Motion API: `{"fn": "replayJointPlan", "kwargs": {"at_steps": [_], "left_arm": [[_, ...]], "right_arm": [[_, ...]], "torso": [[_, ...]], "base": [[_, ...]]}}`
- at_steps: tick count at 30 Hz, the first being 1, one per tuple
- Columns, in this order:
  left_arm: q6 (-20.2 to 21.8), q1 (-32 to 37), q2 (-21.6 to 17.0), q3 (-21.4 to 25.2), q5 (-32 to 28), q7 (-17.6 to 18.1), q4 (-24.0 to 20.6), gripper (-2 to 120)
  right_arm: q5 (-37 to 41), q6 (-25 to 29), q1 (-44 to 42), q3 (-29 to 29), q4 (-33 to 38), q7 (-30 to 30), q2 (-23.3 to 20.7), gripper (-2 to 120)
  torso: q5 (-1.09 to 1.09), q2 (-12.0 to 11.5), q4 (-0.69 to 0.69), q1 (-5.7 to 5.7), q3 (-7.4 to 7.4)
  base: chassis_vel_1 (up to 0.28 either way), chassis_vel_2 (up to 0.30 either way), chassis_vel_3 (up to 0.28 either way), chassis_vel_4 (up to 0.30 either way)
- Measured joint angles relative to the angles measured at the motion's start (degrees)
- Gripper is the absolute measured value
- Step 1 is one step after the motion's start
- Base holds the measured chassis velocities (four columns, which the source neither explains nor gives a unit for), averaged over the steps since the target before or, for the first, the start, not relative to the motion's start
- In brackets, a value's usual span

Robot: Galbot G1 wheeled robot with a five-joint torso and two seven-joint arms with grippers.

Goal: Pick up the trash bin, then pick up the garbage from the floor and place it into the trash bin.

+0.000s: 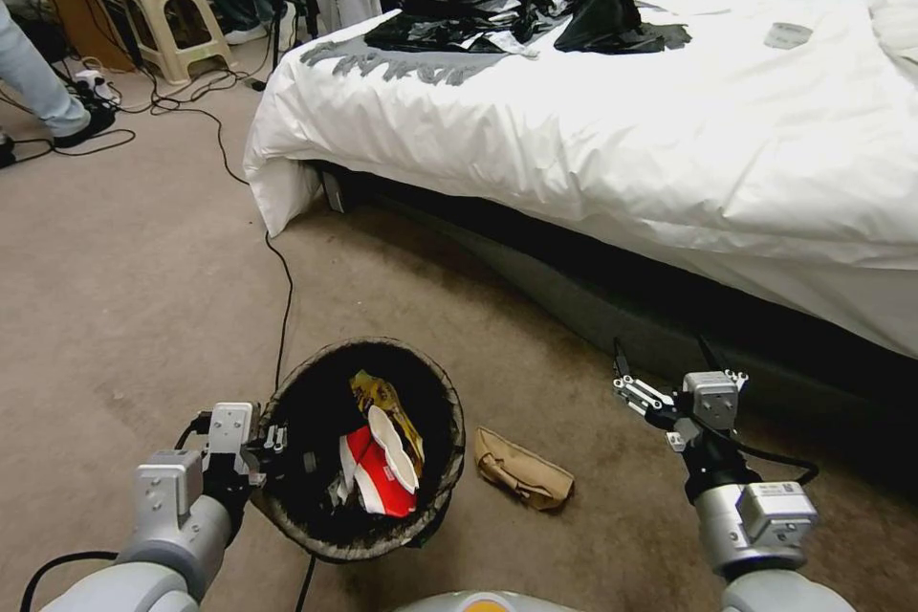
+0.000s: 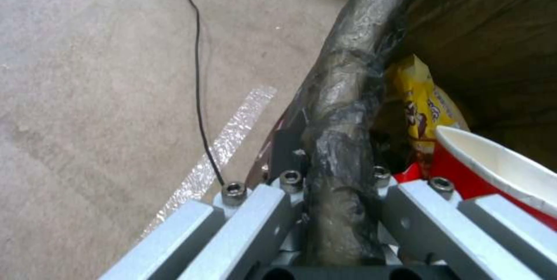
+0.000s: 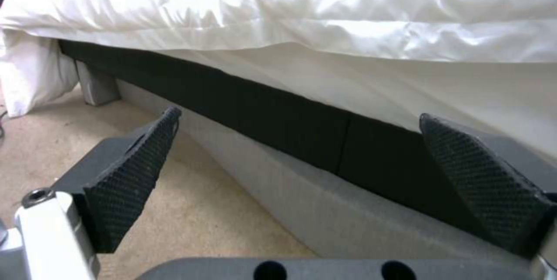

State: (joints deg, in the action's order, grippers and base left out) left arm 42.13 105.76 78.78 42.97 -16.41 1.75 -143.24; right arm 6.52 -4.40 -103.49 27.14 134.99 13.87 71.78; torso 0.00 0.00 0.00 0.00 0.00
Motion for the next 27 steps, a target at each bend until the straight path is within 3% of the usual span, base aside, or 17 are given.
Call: {"fn": "replayJointPlan", "kwargs": {"at_steps": [13,15,17,19,21,25,27], "left_arm": [[0.0,0.3,0.1,0.4,-0.4,0.1,0.0,1],[0.0,0.3,0.1,0.7,-0.7,0.2,0.0,1],[0.0,0.3,0.0,1.9,-1.8,0.8,0.0,1],[0.0,0.3,0.0,2.3,-2.1,0.9,0.0,1],[0.0,0.2,-0.1,4.1,-2.9,1.1,0.0,1],[0.0,0.1,-0.3,5.4,-3.7,1.1,0.0,1],[0.0,-0.1,-0.6,6.8,-5.3,1.0,0.0,1]], "right_arm": [[0.6,-1.5,2.5,-1.5,-1.6,-0.7,-2.1,100],[1.0,-2.2,2.9,-1.7,-1.8,-1.6,-2.6,100],[2.2,-5.2,5.0,-1.4,-2.9,-7.2,-4.9,100],[2.8,-6.2,5.9,-1.1,-3.5,-9.7,-5.7,100],[5.4,-8.3,9.3,-2.0,-5.7,-13.1,-10.3,100],[7.7,-9.6,11.6,-3.7,-7.1,-13.7,-13.3,100],[14.2,-11.8,17.6,-10.5,-11.1,-15.1,-21.0,100]], "torso": [[0.0,0.0,0.02,0.0,0.0],[-0.01,0.0,-0.03,0.0,0.0],[0.03,0.0,0.03,0.0,0.0],[0.02,0.0,-0.02,-0.01,0.0],[0.02,0.0,0.01,0.0,0.0],[0.01,0.0,0.01,0.0,0.0],[0.01,0.0,0.02,0.0,0.0]], "base": [[0.004,-0.005,-0.008,0.002],[0.0,0.0,0.0,0.0],[0.0,0.0,0.0,0.0],[0.0,0.0,0.0,0.0],[0.0,0.0,0.0,0.0],[0.0,0.0,0.0,0.0],[0.0,0.0,0.0,0.0]]}}
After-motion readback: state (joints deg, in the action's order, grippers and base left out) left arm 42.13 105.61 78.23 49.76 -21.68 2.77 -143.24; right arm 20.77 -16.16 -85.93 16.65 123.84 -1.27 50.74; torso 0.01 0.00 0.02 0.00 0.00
